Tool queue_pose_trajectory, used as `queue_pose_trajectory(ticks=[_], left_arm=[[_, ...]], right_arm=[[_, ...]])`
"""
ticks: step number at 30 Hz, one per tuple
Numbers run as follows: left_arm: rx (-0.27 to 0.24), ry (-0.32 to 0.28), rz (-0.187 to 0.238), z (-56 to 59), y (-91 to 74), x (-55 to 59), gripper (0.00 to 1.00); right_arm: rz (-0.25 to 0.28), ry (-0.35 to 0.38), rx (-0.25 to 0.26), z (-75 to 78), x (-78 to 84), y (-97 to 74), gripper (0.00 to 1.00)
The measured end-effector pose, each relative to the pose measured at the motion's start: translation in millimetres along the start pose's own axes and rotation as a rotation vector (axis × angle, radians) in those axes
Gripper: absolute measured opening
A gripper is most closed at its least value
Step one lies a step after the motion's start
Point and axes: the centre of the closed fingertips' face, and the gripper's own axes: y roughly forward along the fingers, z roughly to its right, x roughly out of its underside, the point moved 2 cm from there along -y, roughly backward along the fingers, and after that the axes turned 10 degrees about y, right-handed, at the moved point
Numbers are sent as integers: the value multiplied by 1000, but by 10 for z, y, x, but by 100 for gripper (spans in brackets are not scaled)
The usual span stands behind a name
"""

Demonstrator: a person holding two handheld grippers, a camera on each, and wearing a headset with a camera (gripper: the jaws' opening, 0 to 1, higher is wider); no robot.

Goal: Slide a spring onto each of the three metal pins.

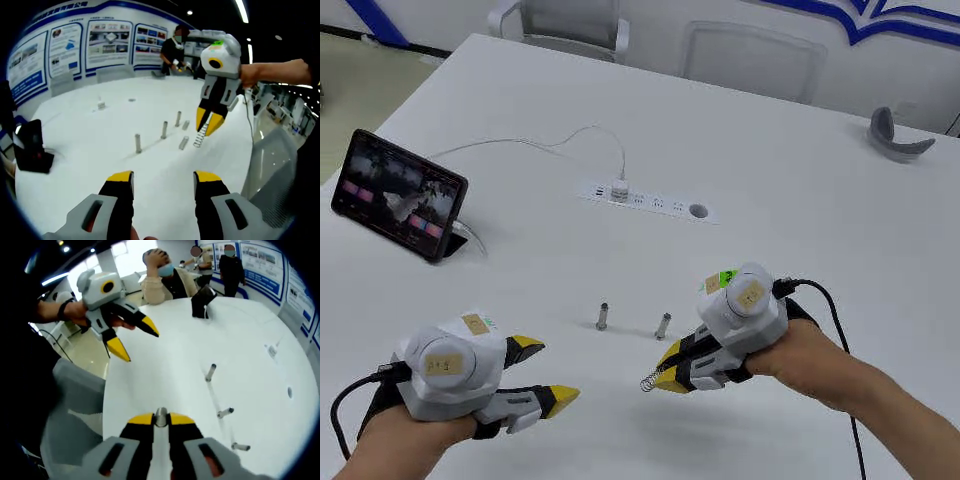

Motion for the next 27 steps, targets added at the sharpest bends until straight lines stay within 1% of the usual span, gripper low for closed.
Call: queue_pose_trajectory(ticks=[4,7,12,17,27], left_arm=[[-22,-16,-9,-61,-37,49,52],[-30,-27,-15,-88,-55,83,54],[-47,-49,-27,-138,-79,162,57],[-50,-62,-37,-139,-102,206,60],[-58,-82,-46,-166,-151,271,63]], right_arm=[[-17,-13,12,98,-33,12,12],[-26,-21,18,154,-55,13,12],[-30,-30,25,259,-125,27,12],[-44,-46,33,353,-188,76,12],[-62,-82,41,516,-404,156,12]])
